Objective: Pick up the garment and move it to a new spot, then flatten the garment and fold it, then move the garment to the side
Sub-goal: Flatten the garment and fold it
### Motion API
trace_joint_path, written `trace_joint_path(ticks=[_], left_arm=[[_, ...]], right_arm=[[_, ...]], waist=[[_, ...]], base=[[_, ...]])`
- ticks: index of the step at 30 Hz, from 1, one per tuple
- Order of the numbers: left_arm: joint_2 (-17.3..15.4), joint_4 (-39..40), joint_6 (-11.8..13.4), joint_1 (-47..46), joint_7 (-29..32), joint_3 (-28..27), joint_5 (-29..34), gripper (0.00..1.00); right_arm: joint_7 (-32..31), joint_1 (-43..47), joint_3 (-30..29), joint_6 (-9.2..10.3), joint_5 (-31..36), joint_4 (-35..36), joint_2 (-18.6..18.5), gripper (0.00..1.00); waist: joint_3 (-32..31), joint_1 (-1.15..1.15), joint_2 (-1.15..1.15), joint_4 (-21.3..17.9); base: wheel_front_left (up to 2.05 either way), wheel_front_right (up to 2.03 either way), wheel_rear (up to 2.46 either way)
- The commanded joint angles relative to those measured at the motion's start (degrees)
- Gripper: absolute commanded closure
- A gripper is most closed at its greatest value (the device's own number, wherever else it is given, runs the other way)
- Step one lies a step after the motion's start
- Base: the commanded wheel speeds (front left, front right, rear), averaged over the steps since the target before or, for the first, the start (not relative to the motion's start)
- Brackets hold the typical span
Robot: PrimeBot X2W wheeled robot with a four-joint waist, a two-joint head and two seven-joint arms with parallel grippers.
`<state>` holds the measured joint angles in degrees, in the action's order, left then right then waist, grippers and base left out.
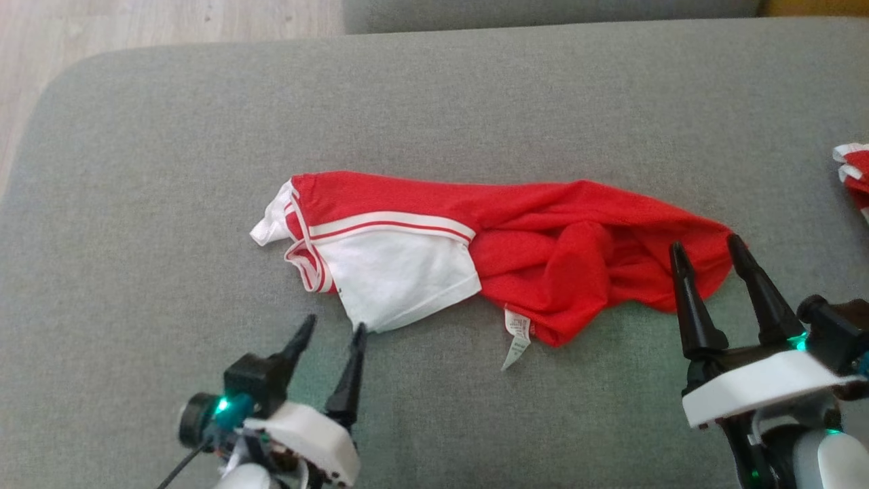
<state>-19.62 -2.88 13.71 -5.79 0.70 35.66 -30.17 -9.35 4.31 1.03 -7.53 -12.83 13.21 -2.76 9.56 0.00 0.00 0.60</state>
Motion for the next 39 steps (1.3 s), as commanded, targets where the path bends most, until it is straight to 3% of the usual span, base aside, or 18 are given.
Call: trace_joint_path(ticks=[1,7,15,16,17,23,33,39], left_arm=[[0.07,0.31,-0.90,-3.46,0.49,-1.67,-0.89,0.00],[3.99,-9.60,-6.75,-8.22,0.56,-0.60,-4.92,0.00],[6.18,-18.93,-11.01,-12.19,0.01,-0.70,-7.58,0.00],[6.44,-19.51,-11.69,-12.52,-0.33,-0.83,-8.03,0.82],[6.52,-20.07,-11.94,-12.88,-0.71,-0.83,-8.00,1.00],[6.95,-22.49,-12.96,-14.09,-1.49,-0.61,-8.23,1.00],[7.40,-24.09,-13.12,-15.25,-2.69,-0.16,-7.96,1.00],[7.56,-24.66,-13.20,-15.22,-3.26,0.06,-8.02,1.00]], right_arm=[[-0.08,-1.44,1.20,0.04,-0.44,2.05,-0.46,0.00],[-0.17,-2.02,1.37,0.04,-0.92,1.17,-0.35,0.00],[-0.59,-2.10,0.54,0.04,-1.50,-0.33,-0.27,0.00],[-0.65,-2.04,0.01,0.04,-1.47,-0.87,-0.27,0.00],[-0.73,-1.98,-0.70,0.04,-1.38,-1.64,-0.26,0.00],[-1.87,-2.56,-4.15,0.04,-0.16,-9.69,-1.68,0.00],[0.54,-11.57,-1.40,0.04,-1.32,-25.41,-3.91,0.00],[2.31,-15.26,0.05,0.04,-2.17,-31.38,-4.76,0.00]], waist=[[0.52,0.00,0.00,-0.28],[1.94,0.00,0.00,-1.23],[3.08,0.00,0.00,-2.42],[3.16,0.00,0.00,-2.51],[3.24,0.00,0.00,-2.58],[3.67,0.00,0.00,-2.40],[4.39,0.00,0.00,-1.61],[4.30,0.00,0.00,-1.05]], base=[[0.00,0.00,0.00],[0.00,0.00,0.00],[0.00,0.00,0.00],[0.00,0.00,0.00],[0.00,0.00,0.00],[0.00,0.00,0.00],[0.00,0.00,0.00],[0.00,0.00,0.00]])
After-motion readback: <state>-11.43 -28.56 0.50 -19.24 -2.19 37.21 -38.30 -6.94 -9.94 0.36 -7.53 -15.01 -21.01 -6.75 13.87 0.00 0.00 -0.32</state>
